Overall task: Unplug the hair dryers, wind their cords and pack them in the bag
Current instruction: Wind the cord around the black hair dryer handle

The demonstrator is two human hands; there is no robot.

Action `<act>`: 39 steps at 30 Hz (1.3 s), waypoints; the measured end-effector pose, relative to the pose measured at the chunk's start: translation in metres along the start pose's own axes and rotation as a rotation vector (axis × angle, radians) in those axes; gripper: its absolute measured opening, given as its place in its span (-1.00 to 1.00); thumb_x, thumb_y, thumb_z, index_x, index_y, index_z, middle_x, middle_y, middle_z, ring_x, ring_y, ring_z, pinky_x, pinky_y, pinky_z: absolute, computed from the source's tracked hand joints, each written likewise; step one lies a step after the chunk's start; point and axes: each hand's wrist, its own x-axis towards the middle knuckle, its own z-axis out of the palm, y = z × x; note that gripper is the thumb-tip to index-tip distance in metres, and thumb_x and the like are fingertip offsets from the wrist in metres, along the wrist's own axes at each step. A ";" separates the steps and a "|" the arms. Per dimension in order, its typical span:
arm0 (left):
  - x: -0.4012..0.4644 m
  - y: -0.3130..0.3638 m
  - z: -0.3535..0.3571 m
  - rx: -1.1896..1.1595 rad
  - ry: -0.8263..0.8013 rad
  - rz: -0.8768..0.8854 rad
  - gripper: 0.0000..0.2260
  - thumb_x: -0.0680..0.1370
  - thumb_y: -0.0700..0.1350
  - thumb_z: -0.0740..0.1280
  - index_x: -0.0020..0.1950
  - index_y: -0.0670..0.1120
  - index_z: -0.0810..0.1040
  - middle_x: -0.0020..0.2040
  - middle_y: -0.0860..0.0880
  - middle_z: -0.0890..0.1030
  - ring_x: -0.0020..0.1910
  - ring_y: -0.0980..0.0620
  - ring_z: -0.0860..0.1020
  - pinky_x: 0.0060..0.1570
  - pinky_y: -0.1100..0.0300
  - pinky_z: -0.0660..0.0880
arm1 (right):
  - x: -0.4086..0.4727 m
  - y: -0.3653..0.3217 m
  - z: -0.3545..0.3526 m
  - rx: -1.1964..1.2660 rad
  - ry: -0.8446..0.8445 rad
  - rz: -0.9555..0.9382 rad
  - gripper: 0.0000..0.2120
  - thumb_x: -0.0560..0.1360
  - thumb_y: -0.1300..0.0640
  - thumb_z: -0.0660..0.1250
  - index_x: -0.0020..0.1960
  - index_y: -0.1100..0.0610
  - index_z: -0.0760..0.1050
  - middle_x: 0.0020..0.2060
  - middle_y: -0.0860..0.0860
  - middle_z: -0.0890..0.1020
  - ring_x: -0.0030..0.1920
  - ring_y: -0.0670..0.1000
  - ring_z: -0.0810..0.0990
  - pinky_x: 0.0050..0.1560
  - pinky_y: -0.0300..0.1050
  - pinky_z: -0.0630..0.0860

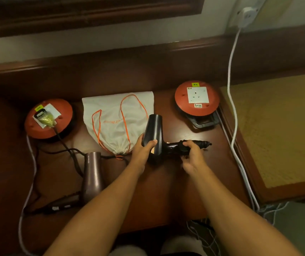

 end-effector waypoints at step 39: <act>0.027 0.003 0.019 0.243 0.152 0.087 -0.54 0.56 -0.13 0.31 0.45 -0.08 0.33 0.31 -0.02 0.48 0.25 0.03 0.45 0.11 0.25 0.36 | 0.051 -0.031 0.011 -1.391 -0.056 -0.590 -0.72 0.60 0.01 0.14 0.23 0.02 0.50 0.06 0.06 0.64 0.16 0.12 0.54 0.37 0.10 0.21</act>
